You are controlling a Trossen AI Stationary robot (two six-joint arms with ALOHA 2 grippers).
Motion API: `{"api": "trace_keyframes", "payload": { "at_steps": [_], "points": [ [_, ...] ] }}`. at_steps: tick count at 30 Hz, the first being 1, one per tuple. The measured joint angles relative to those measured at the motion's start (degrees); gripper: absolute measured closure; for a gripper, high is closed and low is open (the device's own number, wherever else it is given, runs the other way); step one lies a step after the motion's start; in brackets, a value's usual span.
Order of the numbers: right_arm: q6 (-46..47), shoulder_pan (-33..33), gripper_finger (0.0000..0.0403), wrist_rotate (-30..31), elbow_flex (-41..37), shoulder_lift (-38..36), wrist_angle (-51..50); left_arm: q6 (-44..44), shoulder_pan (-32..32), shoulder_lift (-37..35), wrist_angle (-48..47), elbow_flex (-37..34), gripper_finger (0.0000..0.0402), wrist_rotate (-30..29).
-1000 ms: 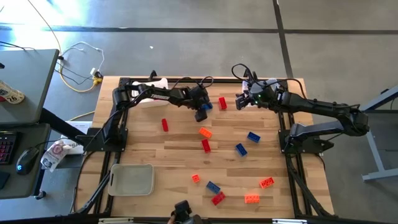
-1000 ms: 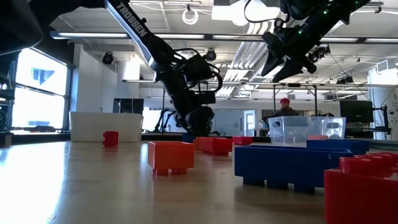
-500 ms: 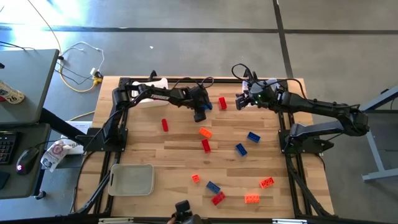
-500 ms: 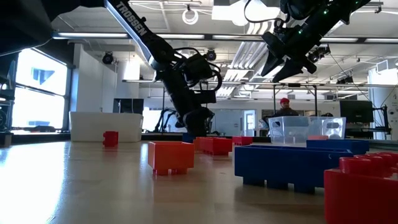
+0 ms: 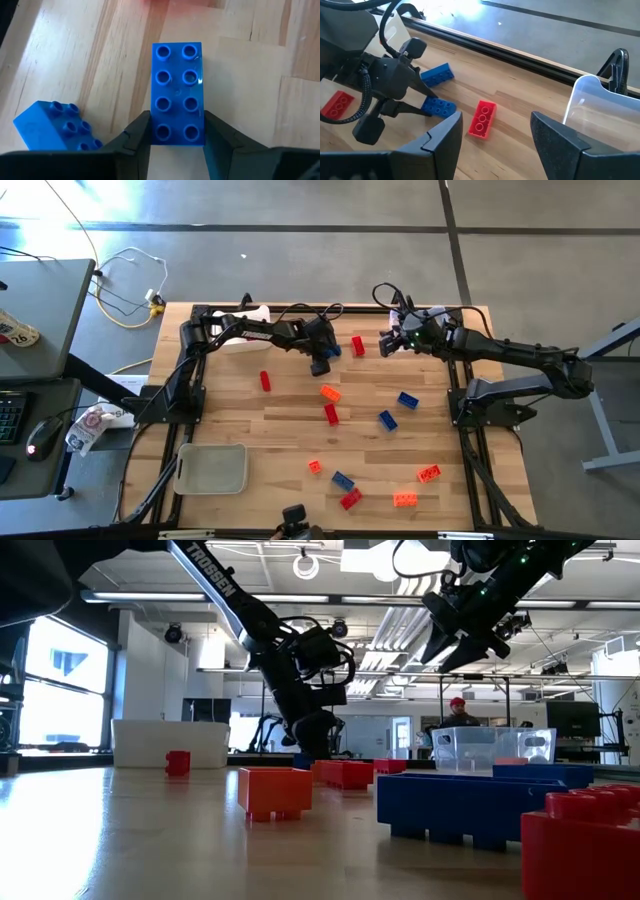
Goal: Sort & place blocks by color
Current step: Put the blue game piece into the gray bin
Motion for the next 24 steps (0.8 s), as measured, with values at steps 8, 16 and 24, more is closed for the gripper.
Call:
{"api": "trace_keyframes", "payload": {
  "at_steps": [8, 16, 24],
  "points": [
    [0.0, 0.0, 0.0183, 0.0, 0.0, 0.0, -0.11, 0.0, -0.02, -1.27, -3.71, -0.11, 0.0291, 0.91],
    [0.24, 0.53, 0.0183, -0.31, 0.0, -0.02, -0.11, -0.38, -1.55, -5.15, -8.09, -0.17, 0.0291, 2.54],
    [1.48, 4.73, 0.0183, -0.26, 0.0, -0.02, -0.02, 1.41, -5.02, -9.02, -13.63, -0.17, 0.0291, 2.74]
  ]
}}
